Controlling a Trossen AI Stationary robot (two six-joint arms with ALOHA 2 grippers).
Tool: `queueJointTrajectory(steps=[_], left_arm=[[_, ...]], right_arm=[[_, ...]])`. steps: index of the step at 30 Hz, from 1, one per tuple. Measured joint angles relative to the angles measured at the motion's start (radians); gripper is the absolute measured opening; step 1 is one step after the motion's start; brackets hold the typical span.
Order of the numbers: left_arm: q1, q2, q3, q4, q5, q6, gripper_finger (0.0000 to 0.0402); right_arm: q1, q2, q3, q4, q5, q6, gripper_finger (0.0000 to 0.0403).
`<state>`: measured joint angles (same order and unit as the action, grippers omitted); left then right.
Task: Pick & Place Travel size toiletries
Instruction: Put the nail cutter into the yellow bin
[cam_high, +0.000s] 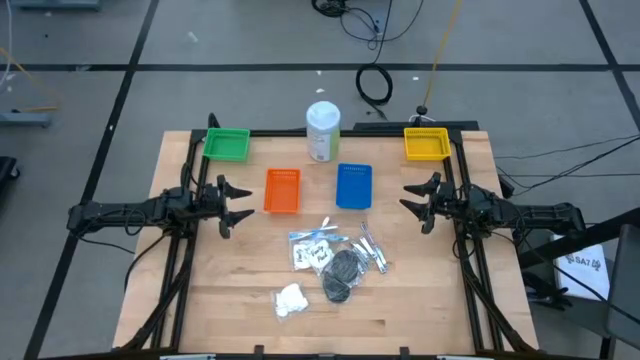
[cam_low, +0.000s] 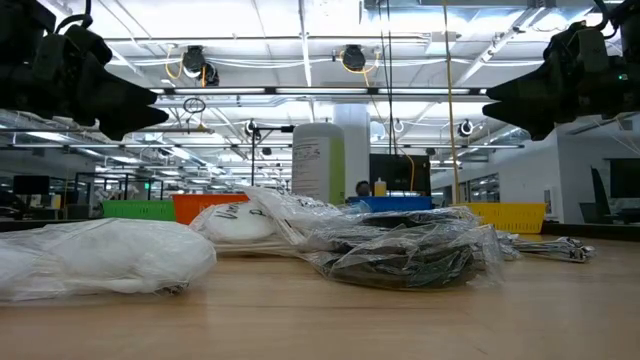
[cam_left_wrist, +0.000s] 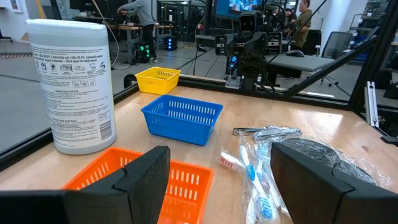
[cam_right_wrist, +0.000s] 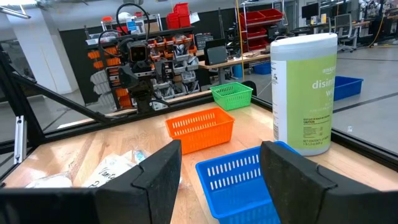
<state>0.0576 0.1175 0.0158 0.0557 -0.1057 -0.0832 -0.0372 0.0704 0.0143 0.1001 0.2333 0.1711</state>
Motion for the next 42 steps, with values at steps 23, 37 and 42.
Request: queueJointTrajectory(steps=[23, 37, 42], left_arm=[[0.0, 0.0, 0.0, 0.0, 0.0, 0.0, 0.0274], [0.0, 0.0, 0.0, 0.0, 0.0, 0.0, 0.0274], [0.0, 0.0, 0.0, 0.0, 0.0, 0.0, 0.0274]], right_arm=[[0.0, 0.023, 0.0, 0.073, -0.073, 0.342, 0.0208], [0.001, 0.091, 0.0, 0.255, -0.051, 0.343, 0.0208], [0.066, 0.219, 0.094, 0.31, -0.077, 0.294, 0.0212]])
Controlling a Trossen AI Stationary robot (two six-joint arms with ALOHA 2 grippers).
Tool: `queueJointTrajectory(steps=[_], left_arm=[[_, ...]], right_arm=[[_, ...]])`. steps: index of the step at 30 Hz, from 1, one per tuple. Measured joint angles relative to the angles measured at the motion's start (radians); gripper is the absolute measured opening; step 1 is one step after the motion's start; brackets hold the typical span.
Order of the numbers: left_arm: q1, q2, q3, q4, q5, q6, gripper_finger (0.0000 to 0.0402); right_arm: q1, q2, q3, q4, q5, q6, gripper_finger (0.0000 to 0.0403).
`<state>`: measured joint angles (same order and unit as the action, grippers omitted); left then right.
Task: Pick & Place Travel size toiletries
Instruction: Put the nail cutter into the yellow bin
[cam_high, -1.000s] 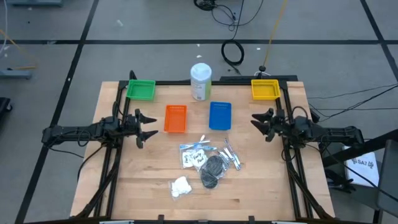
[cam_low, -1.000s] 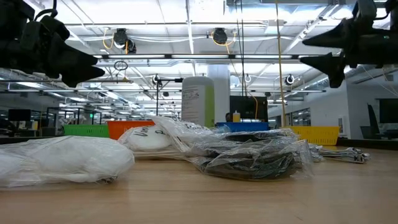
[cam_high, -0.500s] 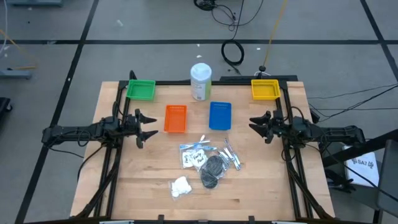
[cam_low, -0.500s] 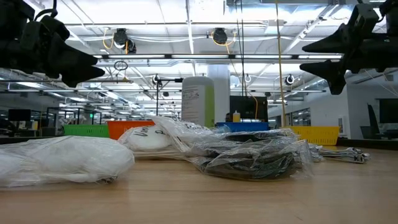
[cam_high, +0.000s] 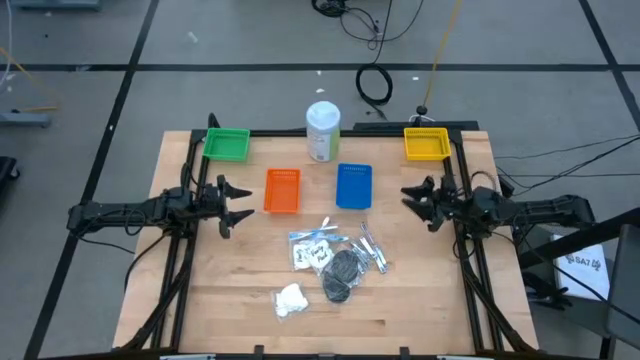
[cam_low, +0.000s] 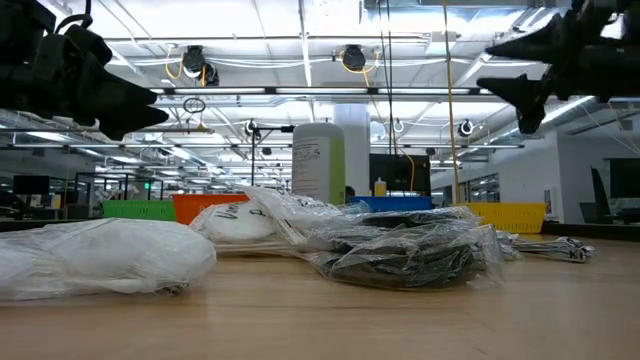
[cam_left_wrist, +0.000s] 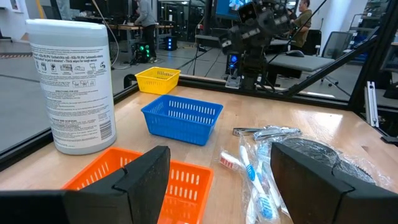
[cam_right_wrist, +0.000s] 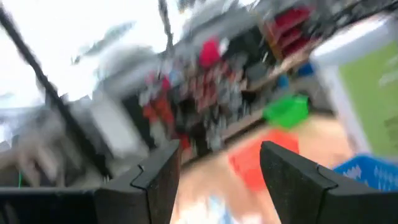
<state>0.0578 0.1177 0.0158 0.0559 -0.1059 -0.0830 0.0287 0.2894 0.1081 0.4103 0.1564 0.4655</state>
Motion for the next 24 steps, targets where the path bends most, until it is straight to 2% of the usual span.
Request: queueJointTrajectory(steps=[4, 6, 10, 12, 14, 18, 24], left_arm=[[0.0, 0.0, 0.0, 0.0, 0.0, 0.0, 0.0274], [0.0, 0.0, 0.0, 0.0, 0.0, 0.0, 0.0274], [0.0, 0.0, 0.0, 0.0, 0.0, 0.0, 0.0274], [0.0, 0.0, 0.0, -0.002, 0.0, 0.0, 0.0274], [0.0, 0.0, 0.0, 0.0, 0.0, 0.0, 0.0274], [0.0, 0.0, 0.0, -0.001, 0.0, 0.0, 0.0274], [0.0, 0.0, 0.0, -0.001, 0.0, 0.0, 0.0274]], right_arm=[[0.116, 0.222, 0.207, -0.018, 0.001, -0.127, 0.0228], [0.167, 0.361, 0.338, -0.161, 0.035, -0.181, 0.0238], [0.222, 0.605, 0.605, -0.56, 0.169, -0.208, 0.0263], [0.228, 0.707, 0.704, -0.7, 0.231, -0.142, 0.0274], [0.226, 0.805, 0.761, -0.787, 0.237, -0.037, 0.0282], [0.227, 0.961, 0.8, -0.801, 0.236, 0.167, 0.0285], [0.223, 1.175, 0.782, -0.814, 0.239, 0.402, 0.0274]])
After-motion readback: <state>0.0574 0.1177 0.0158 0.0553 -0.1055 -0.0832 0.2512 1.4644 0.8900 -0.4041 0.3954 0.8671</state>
